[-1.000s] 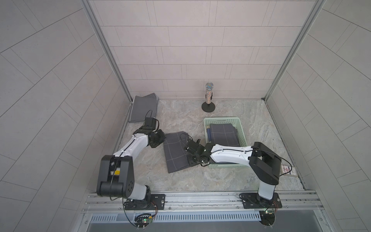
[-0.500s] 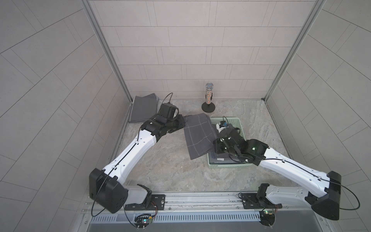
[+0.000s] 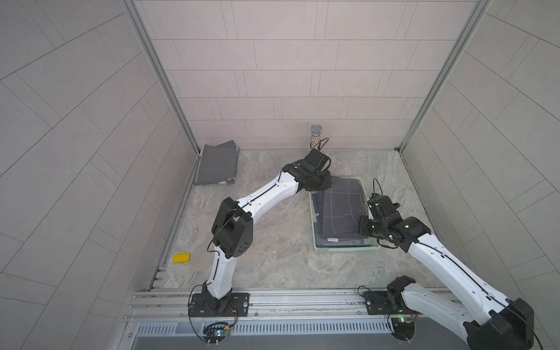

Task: Put the folded pillowcase in the basket
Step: Place the pillowcase in the basket.

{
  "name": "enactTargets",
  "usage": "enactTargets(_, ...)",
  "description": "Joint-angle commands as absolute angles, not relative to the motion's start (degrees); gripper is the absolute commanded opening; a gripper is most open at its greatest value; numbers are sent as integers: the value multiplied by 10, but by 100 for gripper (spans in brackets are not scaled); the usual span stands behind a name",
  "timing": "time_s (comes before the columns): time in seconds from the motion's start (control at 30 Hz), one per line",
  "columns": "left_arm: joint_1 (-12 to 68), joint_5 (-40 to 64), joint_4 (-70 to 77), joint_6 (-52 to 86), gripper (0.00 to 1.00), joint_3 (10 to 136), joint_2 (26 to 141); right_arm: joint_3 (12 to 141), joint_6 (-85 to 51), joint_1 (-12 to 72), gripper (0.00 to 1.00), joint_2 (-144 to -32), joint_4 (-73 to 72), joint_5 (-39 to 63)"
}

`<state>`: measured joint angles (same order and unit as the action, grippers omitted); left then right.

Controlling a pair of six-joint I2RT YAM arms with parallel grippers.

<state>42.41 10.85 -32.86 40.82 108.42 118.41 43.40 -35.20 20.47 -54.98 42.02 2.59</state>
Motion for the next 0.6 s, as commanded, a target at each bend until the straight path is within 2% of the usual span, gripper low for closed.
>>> enactTargets(0.0, 421, 93, -365, 388, 0, 1114, 1207, 420, -331, 182, 0, -551, 422, 41)
enactTargets(0.37, 406, 89, -355, 388, 0, 1103, 1268, 383, -324, 149, 0, -602, 373, 61)
enactTargets(0.4, 404, 90, -351, 388, 2, 1103, 1272, 380, -327, 149, 4, -603, 370, 56)
enactTargets(0.43, 402, 89, -354, 387, 7, 1106, 1276, 377, -327, 149, 17, -604, 369, 53)
enactTargets(0.5, 398, 90, -363, 382, 29, 1116, 1285, 378, -327, 148, 46, -605, 371, 52)
enactTargets(0.57, 395, 97, -370, 375, 45, 1125, 1288, 385, -323, 148, 63, -600, 385, 51)
